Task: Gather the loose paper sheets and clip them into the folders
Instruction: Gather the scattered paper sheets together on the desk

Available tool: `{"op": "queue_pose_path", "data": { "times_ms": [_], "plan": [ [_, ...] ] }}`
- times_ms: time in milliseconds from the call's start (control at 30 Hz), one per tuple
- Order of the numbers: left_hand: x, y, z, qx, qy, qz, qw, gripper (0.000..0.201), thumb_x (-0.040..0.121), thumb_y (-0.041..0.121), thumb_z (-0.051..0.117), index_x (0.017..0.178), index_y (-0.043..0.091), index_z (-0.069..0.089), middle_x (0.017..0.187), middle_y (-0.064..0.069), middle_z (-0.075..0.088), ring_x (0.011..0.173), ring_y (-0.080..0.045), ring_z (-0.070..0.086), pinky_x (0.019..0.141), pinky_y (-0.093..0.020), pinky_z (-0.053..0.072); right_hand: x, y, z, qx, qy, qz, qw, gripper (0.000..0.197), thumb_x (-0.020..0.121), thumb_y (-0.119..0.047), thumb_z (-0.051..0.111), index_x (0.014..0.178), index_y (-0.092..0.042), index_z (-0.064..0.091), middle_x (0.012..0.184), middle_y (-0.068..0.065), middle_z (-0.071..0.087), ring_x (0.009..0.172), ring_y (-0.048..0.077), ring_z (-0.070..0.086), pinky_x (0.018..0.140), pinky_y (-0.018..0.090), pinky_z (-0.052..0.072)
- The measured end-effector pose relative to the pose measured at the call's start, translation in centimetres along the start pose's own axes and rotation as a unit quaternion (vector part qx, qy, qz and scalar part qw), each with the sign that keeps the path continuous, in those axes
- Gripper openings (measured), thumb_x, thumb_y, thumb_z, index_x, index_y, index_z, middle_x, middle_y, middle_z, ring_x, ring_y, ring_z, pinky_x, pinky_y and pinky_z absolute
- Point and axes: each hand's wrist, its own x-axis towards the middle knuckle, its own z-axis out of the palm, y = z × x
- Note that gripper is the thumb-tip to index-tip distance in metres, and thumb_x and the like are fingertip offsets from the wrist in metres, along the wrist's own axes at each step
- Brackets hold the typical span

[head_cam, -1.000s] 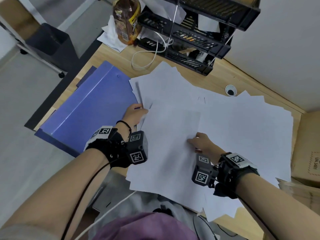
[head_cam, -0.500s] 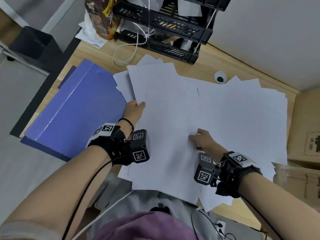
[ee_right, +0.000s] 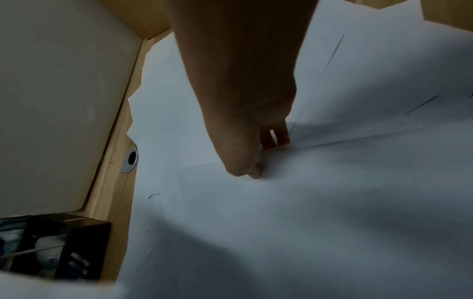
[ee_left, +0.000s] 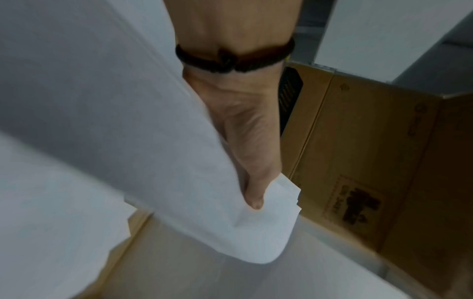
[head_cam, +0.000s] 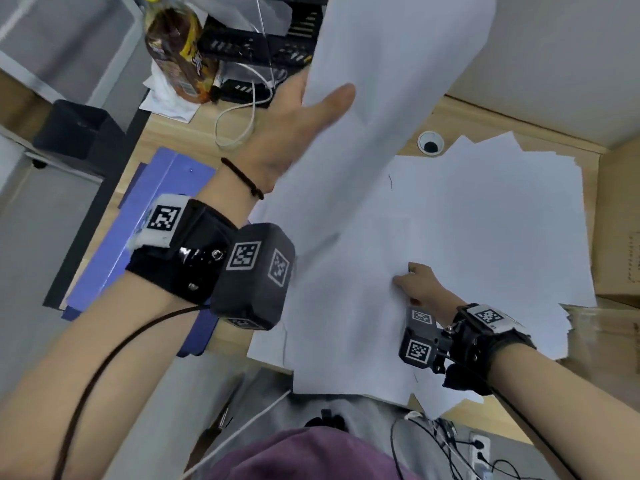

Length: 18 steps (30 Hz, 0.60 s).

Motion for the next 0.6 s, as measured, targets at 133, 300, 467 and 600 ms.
{"op": "queue_pose_path", "data": {
  "times_ms": [133, 300, 467, 600],
  "plan": [
    [-0.1, -1.2, -1.7, -0.055, 0.048, -0.008, 0.997, 0.038, 0.098, 0.019, 0.051, 0.133, 0.005, 0.048, 0.131, -0.014, 0.059, 0.119, -0.03, 0.059, 0.098, -0.046, 0.049, -1.3, 2.2, -1.2, 0.006, -0.029, 0.02, 0.999, 0.046, 0.085, -0.015, 0.068, 0.123, 0.008, 0.056, 0.09, 0.038, 0.055, 0.068, 0.046, 0.055, 0.059, 0.028, 0.047],
    [-2.8, -10.3, -4.6, 0.16, 0.148, -0.248, 0.944, 0.052, 0.098, 0.032, 0.051, 0.145, 0.013, 0.036, 0.133, 0.01, 0.048, 0.122, -0.016, 0.05, 0.097, -0.026, 0.041, -3.2, 0.4, -1.7, 0.098, -0.016, -0.037, 0.994, 0.041, 0.072, -0.018, 0.065, 0.093, 0.012, 0.049, 0.056, 0.006, 0.038, 0.045, 0.013, 0.033, 0.035, 0.014, 0.02],
    [-7.0, -17.6, -7.7, 0.309, 0.085, -0.368, 0.873, 0.04, 0.098, 0.024, 0.048, 0.134, 0.006, 0.045, 0.132, -0.003, 0.052, 0.114, -0.021, 0.052, 0.093, -0.028, 0.041, -2.4, 0.7, -1.8, 0.16, 0.016, -0.007, 0.987, 0.019, 0.095, -0.008, 0.046, 0.078, -0.015, 0.04, 0.05, -0.005, 0.038, 0.039, 0.01, 0.033, 0.038, 0.016, 0.018],
    [-8.0, -18.2, -7.8, 0.307, 0.012, -0.342, 0.888, 0.014, 0.098, 0.017, 0.044, 0.101, 0.013, 0.057, 0.1, -0.003, 0.06, 0.087, -0.015, 0.054, 0.066, -0.018, 0.041, -3.6, 0.0, -0.9, 0.14, 0.025, 0.008, 0.99, 0.031, 0.098, -0.018, 0.042, 0.067, -0.016, 0.039, 0.048, -0.003, 0.042, 0.034, 0.01, 0.039, 0.037, 0.017, 0.029]
  ]
}}
